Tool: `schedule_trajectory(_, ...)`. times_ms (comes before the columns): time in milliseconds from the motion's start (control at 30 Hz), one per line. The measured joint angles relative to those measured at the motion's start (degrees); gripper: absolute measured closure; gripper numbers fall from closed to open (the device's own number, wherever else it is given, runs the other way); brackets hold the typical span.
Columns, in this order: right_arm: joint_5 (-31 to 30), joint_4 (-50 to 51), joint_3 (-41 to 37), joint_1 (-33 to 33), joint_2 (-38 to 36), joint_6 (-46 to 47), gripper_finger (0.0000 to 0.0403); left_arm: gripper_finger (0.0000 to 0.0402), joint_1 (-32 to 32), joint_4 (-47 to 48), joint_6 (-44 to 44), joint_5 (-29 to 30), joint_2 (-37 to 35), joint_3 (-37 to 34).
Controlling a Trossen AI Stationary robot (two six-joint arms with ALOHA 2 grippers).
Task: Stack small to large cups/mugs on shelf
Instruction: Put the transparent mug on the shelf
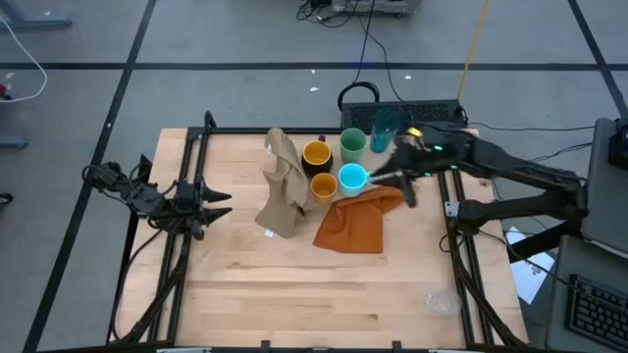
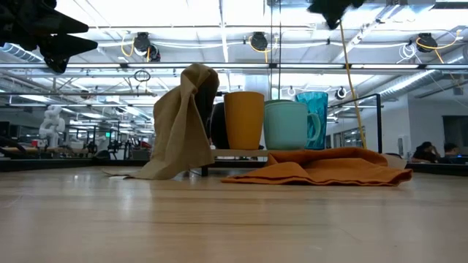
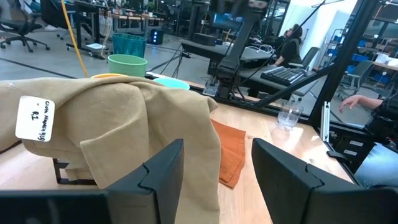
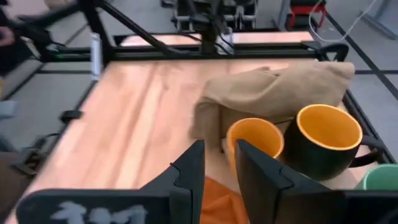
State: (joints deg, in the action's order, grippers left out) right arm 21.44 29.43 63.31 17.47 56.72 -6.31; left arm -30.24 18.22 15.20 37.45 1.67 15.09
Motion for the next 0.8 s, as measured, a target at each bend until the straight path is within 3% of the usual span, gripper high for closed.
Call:
schedule_trajectory(167,-0.4,5.4,0.0,-4.4,-8.4,3.7,0.0322,0.0211,0.0,-0.1,0.0,0.1,0.0,0.0)
schedule_trajectory(533,-0.2,26.3,0.0,-15.7,-15.4,13.1,0.0322,0.0211,0.0,-2.1,0.5,0.2,0.0,0.0)
schedule_trajectory(800,-1.9,18.4,-5.4,-23.4,-31.3,19.2,0.0327,0.0211,0.0,-2.1,1.9,0.2,0.0,0.0)
